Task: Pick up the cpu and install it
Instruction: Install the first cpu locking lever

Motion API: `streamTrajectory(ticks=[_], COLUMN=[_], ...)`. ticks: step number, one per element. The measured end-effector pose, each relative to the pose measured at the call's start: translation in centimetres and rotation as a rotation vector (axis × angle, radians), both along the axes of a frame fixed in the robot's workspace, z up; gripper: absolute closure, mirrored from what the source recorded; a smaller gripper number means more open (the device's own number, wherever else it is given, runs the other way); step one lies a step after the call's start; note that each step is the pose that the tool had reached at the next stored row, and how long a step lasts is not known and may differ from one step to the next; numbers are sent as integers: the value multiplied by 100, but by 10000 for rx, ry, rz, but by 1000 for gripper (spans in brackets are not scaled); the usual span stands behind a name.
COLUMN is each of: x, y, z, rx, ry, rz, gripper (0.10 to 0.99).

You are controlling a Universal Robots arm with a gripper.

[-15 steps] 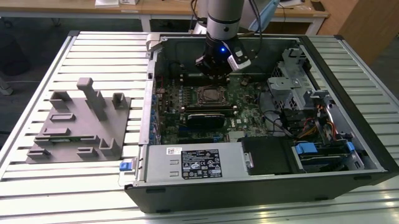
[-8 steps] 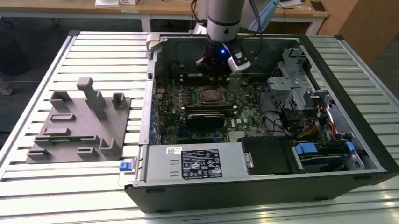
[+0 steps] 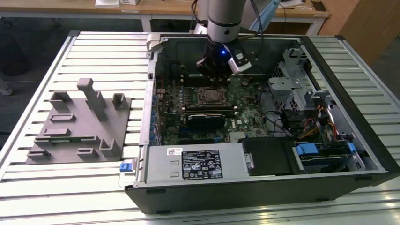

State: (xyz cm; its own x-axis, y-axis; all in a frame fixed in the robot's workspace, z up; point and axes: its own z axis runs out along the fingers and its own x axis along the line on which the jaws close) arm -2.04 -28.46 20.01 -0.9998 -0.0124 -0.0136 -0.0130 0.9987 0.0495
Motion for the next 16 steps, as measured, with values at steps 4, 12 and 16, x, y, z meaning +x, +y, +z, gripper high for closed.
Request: streamTrajectory(ticks=[4,12,16], x=[1,3,4], y=[0,-1,0], z=[17,31,33], rx=[1,-4,-1], ry=[-1,2,-2], rz=[0,0,0], gripper=[980,980,980])
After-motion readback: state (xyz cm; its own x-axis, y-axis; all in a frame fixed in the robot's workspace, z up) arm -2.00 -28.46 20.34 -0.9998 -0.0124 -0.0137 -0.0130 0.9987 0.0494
